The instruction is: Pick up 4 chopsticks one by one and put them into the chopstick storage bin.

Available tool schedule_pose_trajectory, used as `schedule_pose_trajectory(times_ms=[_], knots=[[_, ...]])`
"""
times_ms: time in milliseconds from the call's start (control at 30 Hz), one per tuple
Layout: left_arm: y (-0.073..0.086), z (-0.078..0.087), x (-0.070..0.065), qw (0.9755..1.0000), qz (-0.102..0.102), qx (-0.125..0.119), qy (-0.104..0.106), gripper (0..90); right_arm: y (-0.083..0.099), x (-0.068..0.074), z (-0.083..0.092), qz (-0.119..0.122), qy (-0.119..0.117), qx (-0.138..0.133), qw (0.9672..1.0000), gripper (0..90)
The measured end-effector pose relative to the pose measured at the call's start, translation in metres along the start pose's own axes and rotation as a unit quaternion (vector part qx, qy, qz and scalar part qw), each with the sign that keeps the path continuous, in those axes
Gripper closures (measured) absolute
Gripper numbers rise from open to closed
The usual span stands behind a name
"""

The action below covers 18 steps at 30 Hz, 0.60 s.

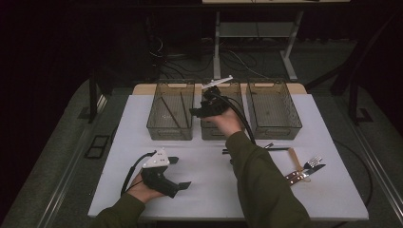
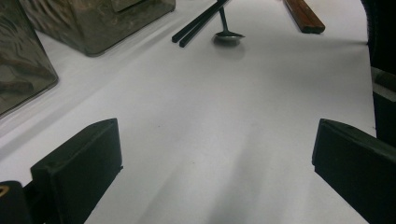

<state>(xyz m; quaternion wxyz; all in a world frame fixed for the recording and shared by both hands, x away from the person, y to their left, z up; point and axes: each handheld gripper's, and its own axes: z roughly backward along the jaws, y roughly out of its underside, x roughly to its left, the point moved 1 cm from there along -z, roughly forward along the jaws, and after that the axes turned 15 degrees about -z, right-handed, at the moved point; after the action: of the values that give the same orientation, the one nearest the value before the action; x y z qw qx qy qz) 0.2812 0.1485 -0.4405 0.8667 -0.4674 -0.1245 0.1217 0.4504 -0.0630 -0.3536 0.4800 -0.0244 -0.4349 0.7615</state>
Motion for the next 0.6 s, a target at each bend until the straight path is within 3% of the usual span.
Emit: schedule_pose_trajectory(times_ms=[267, 600], knots=[[0.000, -0.001, -0.001, 1.0000, 0.007, 0.000, -0.002, 0.5, 0.017, -0.023, 0.037, -0.001, -0.010, -0.012, 0.9999, 36.7], [0.000, 0.000, -0.001, 1.0000, 0.003, 0.004, -0.001, 0.5, 0.040, -0.030, 0.074, 0.026, -0.025, -0.017, 0.9992, 36.3]])
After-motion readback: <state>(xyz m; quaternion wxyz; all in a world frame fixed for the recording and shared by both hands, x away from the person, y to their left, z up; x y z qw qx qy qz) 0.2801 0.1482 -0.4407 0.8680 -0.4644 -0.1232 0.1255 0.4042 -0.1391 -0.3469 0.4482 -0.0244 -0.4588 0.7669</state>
